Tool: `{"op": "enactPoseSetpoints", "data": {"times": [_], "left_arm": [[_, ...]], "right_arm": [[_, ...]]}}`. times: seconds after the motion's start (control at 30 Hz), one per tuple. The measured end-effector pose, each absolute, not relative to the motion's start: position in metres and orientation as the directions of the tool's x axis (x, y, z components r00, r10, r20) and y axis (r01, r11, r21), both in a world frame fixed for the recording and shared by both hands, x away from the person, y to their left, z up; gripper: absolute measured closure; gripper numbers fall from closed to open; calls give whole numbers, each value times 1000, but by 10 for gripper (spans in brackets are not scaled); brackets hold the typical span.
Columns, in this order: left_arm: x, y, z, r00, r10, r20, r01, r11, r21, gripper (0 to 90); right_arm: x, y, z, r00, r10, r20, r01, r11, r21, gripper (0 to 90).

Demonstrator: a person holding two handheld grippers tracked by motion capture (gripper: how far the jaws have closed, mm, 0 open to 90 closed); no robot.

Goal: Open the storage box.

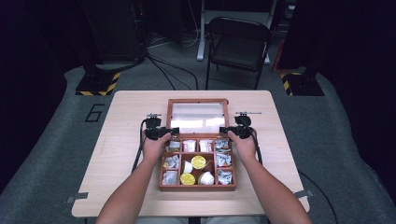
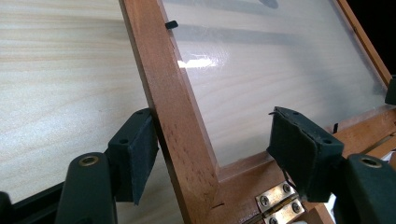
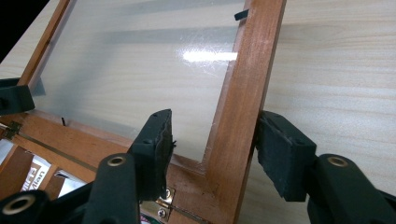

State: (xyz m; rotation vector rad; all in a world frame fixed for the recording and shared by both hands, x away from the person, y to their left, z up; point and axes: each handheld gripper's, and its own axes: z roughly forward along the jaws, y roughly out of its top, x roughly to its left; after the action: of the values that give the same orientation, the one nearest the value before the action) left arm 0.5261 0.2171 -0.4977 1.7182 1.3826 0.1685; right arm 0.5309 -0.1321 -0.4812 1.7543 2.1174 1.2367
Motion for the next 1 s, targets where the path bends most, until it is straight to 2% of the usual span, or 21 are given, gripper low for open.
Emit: {"op": "enactPoseSetpoints", "data": {"times": [0.67,0.77,1.0], "left_arm": [[528,214,-501,346,836,-425,739,36,673,263],[528,213,-502,335,834,-438,751,44,658,251],[528,213,-503,326,837,-439,756,48,653,244]], "right_arm": [[533,-131,-486,-302,862,407,780,-23,626,409],[533,-129,-487,-297,863,408,785,-22,619,373],[534,-128,-489,-292,865,407,788,-23,615,354]]}}
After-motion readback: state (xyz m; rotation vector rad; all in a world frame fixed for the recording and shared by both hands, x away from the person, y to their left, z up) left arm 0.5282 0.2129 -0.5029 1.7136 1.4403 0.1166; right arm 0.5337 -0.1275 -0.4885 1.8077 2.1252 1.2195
